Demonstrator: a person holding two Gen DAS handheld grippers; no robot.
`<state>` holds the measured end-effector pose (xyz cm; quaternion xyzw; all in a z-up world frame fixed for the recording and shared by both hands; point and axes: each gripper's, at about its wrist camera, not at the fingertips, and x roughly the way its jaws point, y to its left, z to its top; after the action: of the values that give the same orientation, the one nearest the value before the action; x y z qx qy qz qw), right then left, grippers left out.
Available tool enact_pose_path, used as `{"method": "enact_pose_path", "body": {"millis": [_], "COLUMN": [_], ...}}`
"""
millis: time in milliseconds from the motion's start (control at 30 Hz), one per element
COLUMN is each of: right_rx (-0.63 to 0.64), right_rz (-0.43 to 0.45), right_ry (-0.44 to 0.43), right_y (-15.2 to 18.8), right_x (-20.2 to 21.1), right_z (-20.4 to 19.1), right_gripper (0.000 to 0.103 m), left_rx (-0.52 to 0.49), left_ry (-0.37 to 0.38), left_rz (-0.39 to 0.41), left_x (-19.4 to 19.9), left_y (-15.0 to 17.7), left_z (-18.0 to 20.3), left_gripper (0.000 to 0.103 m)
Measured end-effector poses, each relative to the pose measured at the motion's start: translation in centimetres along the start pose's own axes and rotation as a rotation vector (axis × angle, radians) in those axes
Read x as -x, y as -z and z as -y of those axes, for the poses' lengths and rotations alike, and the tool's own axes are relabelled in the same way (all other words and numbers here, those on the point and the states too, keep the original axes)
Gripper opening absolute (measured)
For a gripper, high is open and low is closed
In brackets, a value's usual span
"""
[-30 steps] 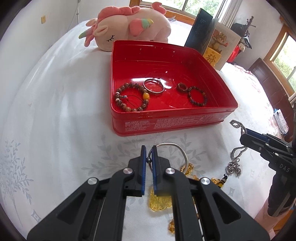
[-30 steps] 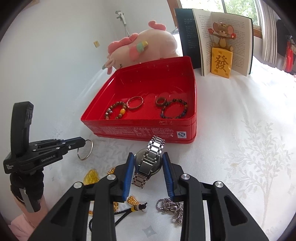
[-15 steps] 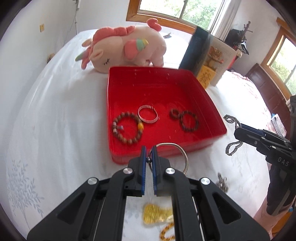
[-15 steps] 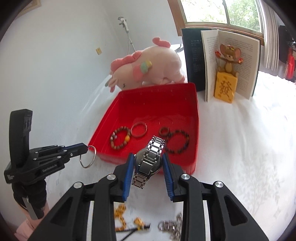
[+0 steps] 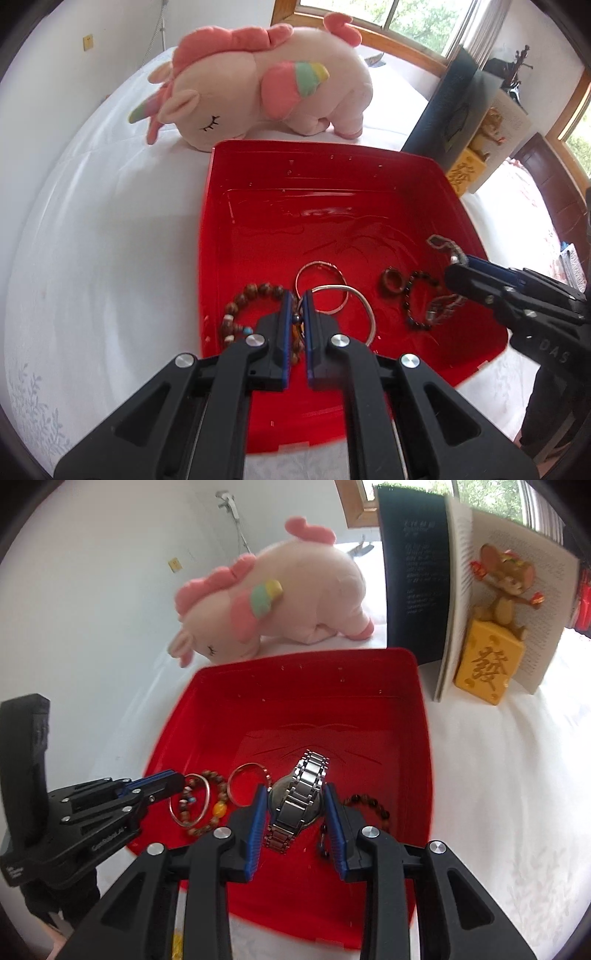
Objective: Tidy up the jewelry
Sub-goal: 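Open the left tool and the right tool, dropping bangle and watch into the box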
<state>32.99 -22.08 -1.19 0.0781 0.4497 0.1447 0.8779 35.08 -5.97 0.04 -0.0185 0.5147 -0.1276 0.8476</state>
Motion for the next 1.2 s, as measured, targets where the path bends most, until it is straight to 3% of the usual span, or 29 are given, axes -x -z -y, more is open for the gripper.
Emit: {"method": "enact_pose_path", "body": {"millis": [500,733,867,1000,1100,1133,1167,1200], "right_rx": [0.014,0.007,0.010,0.011,0.007,0.007,0.011,0.011], "right_rz": [-0.111,-0.108,-0.084,-0.067,-0.054,-0.050,-0.042,-0.034], "right_ry": [0.078,0.067,0.063,0.061,0.055,0.052,0.047,0.051], "right_y": [-1.6,-1.7,-1.6,-1.4,-1.3,-1.3,-1.2,-1.1], "right_x": [-6.1,-6.5,-5.7,-4.6,-3.8,-3.6,-3.2,-2.9], "right_z": [0.3,0.5,0.6,0.7,0.6,0.4,0.2,0.1], "right_gripper": [0.031,0.032,0.042,0.045,0.048,0.050,0.054,0.064], "left_rx": [-0.009,-0.003,-0.005,-0.007,-0.012,-0.019,-0.024,-0.021], "left_ry": [-0.051,-0.031,-0.031,-0.025,-0.010,-0.004,-0.032,-0.063], "left_rz": [-0.067,-0.060,-0.049,-0.041,-0.028,-0.018,0.004,0.036], "left_x": [-5.6,-5.7,-5.6,-4.8,-3.9,-3.5,-2.8,-2.2], "left_y": [-2.5,-2.7,-2.7,-2.3,-1.9,-1.8,-1.7,-1.6], "left_z": [0.1,0.1,0.2,0.1,0.3,0.4,0.6,0.6], "left_gripper": [0.004,0.008,0.008,0.009,0.021,0.035,0.067,0.070]}}
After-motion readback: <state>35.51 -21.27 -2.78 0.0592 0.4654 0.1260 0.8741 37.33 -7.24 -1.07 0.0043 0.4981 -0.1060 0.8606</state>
